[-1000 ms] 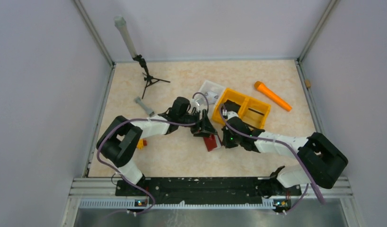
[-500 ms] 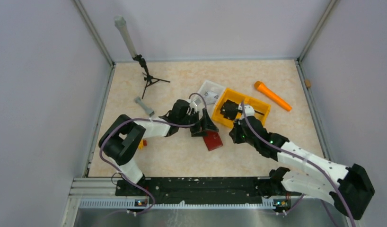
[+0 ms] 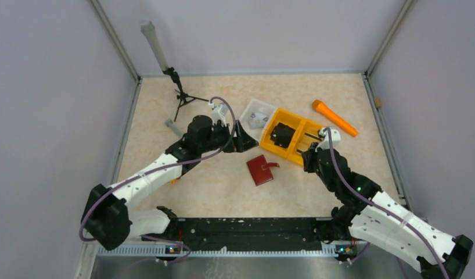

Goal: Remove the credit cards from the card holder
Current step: Reset both arms

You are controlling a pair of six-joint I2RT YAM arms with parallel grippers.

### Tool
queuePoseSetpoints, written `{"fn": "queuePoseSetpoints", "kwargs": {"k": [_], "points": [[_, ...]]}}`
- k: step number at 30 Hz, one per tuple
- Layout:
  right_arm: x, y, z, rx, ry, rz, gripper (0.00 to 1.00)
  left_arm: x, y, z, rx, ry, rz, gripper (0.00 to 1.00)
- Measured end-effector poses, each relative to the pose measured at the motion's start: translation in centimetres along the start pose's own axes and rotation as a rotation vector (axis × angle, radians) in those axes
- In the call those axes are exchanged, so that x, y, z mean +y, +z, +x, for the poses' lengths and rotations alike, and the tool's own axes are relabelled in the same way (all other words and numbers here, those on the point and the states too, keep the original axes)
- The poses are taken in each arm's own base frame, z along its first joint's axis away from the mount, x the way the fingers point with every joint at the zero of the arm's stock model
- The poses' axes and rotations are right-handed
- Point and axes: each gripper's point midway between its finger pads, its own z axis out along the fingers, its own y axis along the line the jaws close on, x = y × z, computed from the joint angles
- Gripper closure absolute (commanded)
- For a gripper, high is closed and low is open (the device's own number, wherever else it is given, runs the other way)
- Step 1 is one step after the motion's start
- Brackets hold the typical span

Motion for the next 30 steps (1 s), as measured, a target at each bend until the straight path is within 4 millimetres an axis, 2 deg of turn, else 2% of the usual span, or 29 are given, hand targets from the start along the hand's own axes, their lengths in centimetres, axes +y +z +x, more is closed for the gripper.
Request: {"fn": "queuePoseSetpoints", "kwargs": {"k": [3, 6, 10, 15, 20, 24, 25, 26, 27, 30], "points": [[-1.8, 0.0, -0.5, -0.03, -0.006, 0.102, 0.96, -0.3, -2.0, -1.5, -0.072, 0.075, -0.053, 0.01], [-3.6, 0.0, -1.2, -0.071, -0.008, 0.201, 0.96, 0.5, -4.6, -3.2, -0.18, 0.139, -0.157, 0.01], [-6.2, 0.1, -2.6, -0.133, 0.007, 0.342, 0.95, 3.0, -8.9, -5.9, -0.365, 0.239, -0.348, 0.01], [-10.5, 1.2, -5.0, -0.154, 0.103, 0.483, 0.95, 7.9, -13.0, -8.9, -0.517, 0.299, -0.62, 0.01], [-15.4, 2.2, -7.3, -0.198, 0.225, 0.588, 0.75, 14.8, -17.2, -10.0, -0.63, 0.275, -0.905, 0.01], [-18.1, 2.9, -7.9, -0.227, 0.23, 0.663, 0.56, 20.9, -20.7, -10.1, -0.678, 0.233, -1.112, 0.01], [-18.4, 3.1, -7.8, -0.232, 0.222, 0.671, 0.5, 22.0, -21.4, -10.2, -0.686, 0.223, -1.15, 0.01], [-18.7, 3.4, -7.5, -0.239, 0.21, 0.672, 0.24, 22.9, -21.9, -10.3, -0.692, 0.222, -1.176, 0.01], [-18.8, 3.7, -7.0, -0.242, 0.193, 0.663, 0.07, 23.6, -22.3, -10.5, -0.704, 0.226, -1.194, 0.01], [-18.5, 5.2, -4.0, -0.261, 0.1, 0.569, 0.04, 25.3, -22.6, -10.5, -0.714, 0.248, -1.213, 0.01]]}}
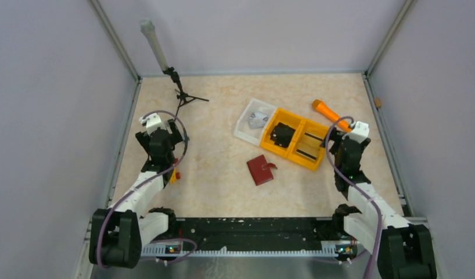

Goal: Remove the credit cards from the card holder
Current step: Reset both arms

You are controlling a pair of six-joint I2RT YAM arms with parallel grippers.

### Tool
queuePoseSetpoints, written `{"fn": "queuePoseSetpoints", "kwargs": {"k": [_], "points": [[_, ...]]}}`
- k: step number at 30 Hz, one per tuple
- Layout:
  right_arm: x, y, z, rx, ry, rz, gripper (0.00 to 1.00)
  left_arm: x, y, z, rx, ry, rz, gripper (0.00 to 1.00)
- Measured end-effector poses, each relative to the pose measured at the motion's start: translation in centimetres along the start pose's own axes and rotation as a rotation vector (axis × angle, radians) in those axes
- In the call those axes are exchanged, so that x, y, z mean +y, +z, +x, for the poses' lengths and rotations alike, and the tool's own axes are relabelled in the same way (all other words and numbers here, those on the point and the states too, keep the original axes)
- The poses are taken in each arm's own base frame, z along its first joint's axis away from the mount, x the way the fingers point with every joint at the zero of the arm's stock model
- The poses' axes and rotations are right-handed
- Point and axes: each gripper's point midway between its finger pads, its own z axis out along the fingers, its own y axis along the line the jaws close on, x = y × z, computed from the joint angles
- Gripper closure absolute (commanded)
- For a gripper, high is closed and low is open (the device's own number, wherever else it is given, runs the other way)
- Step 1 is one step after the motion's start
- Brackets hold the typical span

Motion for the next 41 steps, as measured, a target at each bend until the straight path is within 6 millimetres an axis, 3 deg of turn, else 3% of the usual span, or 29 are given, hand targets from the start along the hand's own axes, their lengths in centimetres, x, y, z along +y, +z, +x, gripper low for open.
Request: {"fn": "queuePoseSetpoints", "kwargs": {"k": [3, 4, 11, 14, 19, 23, 25, 41], "points": [[-0.4, -0.4, 4.6, -0.014, -0.098, -0.087, 0.03, 0.3, 1.3, 1.0, 0.0, 0.033, 0.004, 0.01], [-0.2, -0.4, 5.2, -0.02, -0.11, -0.108, 0.03, 0.3, 1.6, 1.3, 0.001, 0.04, 0.003, 0.01], [1.1, 1.1, 2.3, -0.172, -0.167, -0.145, 0.03, 0.6, 2.0, 5.0, -0.056, 0.107, 0.067, 0.01], [1.0, 1.7, 2.5, -0.183, -0.165, -0.134, 0.02, 0.4, 2.5, 5.9, -0.054, 0.121, 0.078, 0.01], [0.5, 2.8, 5.0, -0.15, -0.177, -0.112, 0.03, -0.3, 4.0, 6.4, -0.064, 0.129, 0.106, 0.01], [0.3, 3.4, 6.6, -0.111, -0.19, -0.099, 0.07, -0.6, 4.6, 5.8, -0.075, 0.119, 0.135, 0.01], [0.4, 3.6, 6.3, -0.115, -0.188, -0.096, 0.01, -0.8, 4.7, 5.4, -0.086, 0.114, 0.146, 0.01], [0.2, 3.8, 5.4, -0.143, -0.17, -0.069, 0.01, -1.4, 4.7, 5.1, -0.093, 0.112, 0.175, 0.01]]}}
